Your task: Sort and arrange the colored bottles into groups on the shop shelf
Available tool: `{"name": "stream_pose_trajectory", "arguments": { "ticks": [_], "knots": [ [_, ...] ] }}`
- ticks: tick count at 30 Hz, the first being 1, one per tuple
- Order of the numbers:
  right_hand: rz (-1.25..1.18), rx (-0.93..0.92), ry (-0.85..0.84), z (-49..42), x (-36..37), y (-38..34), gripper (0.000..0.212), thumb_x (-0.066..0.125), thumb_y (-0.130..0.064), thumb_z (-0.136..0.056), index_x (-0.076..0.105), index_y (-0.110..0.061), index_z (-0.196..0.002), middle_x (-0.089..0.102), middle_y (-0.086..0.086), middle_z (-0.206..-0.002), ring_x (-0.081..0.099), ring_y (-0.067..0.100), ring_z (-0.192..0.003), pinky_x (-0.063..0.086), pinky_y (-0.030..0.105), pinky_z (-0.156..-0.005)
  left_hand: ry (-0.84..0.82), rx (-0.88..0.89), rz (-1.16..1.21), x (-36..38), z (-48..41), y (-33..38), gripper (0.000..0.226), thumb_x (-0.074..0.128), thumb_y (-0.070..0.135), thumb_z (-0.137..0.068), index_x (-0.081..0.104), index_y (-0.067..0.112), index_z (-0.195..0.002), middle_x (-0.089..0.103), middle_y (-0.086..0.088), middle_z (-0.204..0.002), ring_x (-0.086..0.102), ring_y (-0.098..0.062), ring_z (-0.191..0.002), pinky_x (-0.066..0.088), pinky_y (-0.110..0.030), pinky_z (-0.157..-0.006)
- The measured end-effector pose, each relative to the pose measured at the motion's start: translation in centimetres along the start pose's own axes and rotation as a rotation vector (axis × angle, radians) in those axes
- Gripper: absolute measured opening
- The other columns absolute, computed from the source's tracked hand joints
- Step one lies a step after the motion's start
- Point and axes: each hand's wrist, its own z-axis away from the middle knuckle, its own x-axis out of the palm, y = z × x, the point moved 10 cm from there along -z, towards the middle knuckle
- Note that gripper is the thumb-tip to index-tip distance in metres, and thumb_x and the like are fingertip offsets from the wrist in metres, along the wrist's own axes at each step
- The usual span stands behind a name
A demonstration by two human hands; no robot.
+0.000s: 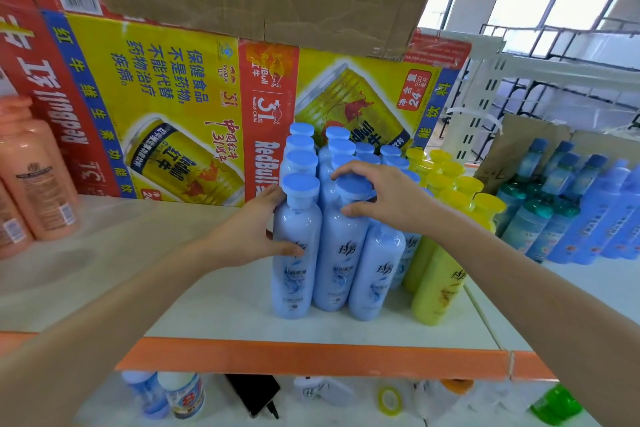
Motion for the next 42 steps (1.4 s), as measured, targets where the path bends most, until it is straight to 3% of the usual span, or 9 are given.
{"name": "stream_pose_trajectory", "arguments": {
  "ticks": [4, 9, 13, 15, 19, 25, 31, 38, 42],
  "knots": [
    [0.004, 0.012, 0.008, -0.1, 0.0, 0.2, 0.041, 0.07, -0.027, -0.08, 0.052, -0.026, -0.117, 0.059, -0.002, -0.118, 0.058, 0.028, -0.08, 0.044, 0.037, -0.078, 0.017, 0.021, -0.067, -0.3, -0.4, 0.0, 0.079, 0.081, 0.022, -0.065, 0.038, 0.028, -0.131, 0.031, 0.014, -0.125, 0.035, -0.003, -0.117, 0.053, -0.015, -0.068],
    [-0.023, 0.024, 0.017, 0.0, 0.1, 0.2, 0.041, 0.071, -0.026, -0.079, 0.053, -0.026, -0.116, 0.059, -0.002, -0.117, 0.059, 0.03, -0.093, 0.046, 0.044, -0.086, 0.023, -0.003, 0.018, -0.3, -0.6, -0.6, 0.075, 0.082, 0.015, -0.063, 0.043, 0.027, -0.126, 0.034, 0.006, -0.122, 0.04, -0.008, -0.112, 0.055, -0.02, -0.069],
    [-0.003, 0.047, 0.033, -0.2, 0.0, 0.4, 0.039, 0.071, -0.026, -0.079, 0.052, -0.027, -0.114, 0.063, 0.009, -0.108, 0.047, 0.012, -0.056, 0.044, 0.034, -0.069, 0.123, -0.007, 0.131, -0.6, 0.0, -1.0, 0.072, 0.082, 0.008, -0.061, 0.043, 0.029, -0.117, 0.04, 0.011, -0.115, 0.046, -0.013, -0.108, 0.054, -0.016, -0.066],
    [0.006, 0.065, 0.032, -0.2, 0.1, 0.6, 0.038, 0.07, -0.025, -0.08, 0.051, -0.027, -0.113, 0.063, 0.011, -0.104, 0.042, 0.008, -0.051, 0.038, 0.029, -0.06, 0.174, -0.006, 0.175, -0.6, 0.5, -1.3, 0.068, 0.081, 0.006, -0.062, 0.043, 0.03, -0.113, 0.039, 0.016, -0.112, 0.047, -0.008, -0.105, 0.053, -0.013, -0.067],
    [-0.001, 0.076, 0.045, -0.1, 0.1, 0.6, 0.037, 0.07, -0.023, -0.08, 0.051, -0.026, -0.112, 0.063, 0.012, -0.102, 0.044, 0.009, -0.054, 0.038, 0.029, -0.062, 0.235, -0.043, 0.287, 0.0, 1.6, -2.7, 0.074, 0.079, 0.003, -0.064, 0.036, 0.042, -0.109, 0.041, 0.023, -0.114, 0.048, 0.006, -0.104, 0.05, -0.012, -0.07],
    [-0.013, 0.071, 0.083, 0.3, -0.5, 0.4, 0.037, 0.07, -0.021, -0.079, 0.053, -0.023, -0.111, 0.063, 0.012, -0.103, 0.042, 0.009, -0.054, 0.035, 0.027, -0.058, 0.218, -0.09, 0.362, 2.0, 2.7, -4.9, 0.072, 0.076, 0.004, -0.068, 0.033, 0.031, -0.119, 0.044, 0.025, -0.113, 0.049, 0.018, -0.098, 0.052, -0.016, -0.072],
    [0.017, 0.073, 0.067, 0.1, -0.2, 0.5, 0.038, 0.07, -0.023, -0.08, 0.052, -0.022, -0.113, 0.062, 0.008, -0.101, 0.044, 0.009, -0.057, 0.036, 0.027, -0.059, 0.198, -0.087, 0.379, 2.1, 2.3, -5.3, 0.071, 0.076, 0.002, -0.068, 0.038, 0.04, -0.114, 0.048, 0.021, -0.115, 0.051, 0.01, -0.102, 0.054, -0.031, -0.08],
    [0.045, 0.058, 0.064, -0.1, -0.2, 0.3, 0.038, 0.07, -0.025, -0.08, 0.052, -0.023, -0.113, 0.062, 0.006, -0.099, 0.044, 0.006, -0.056, 0.036, 0.028, -0.059, 0.184, -0.111, 0.409, 2.5, 2.6, -5.6, 0.065, 0.074, 0.025, -0.064, 0.037, 0.041, -0.115, 0.049, 0.034, -0.109, 0.05, 0.011, -0.105, 0.054, -0.021, -0.079],
    [0.06, 0.066, 0.044, -0.1, 0.0, 0.3, 0.038, 0.069, -0.027, -0.081, 0.051, -0.023, -0.114, 0.061, 0.005, -0.097, 0.045, 0.008, -0.058, 0.036, 0.024, -0.06, 0.164, -0.167, 0.404, 4.1, 3.5, -7.2, 0.063, 0.076, 0.01, -0.072, 0.036, 0.038, -0.112, 0.048, 0.023, -0.116, 0.049, 0.008, -0.108, 0.054, -0.025, -0.078]
  ]
}}
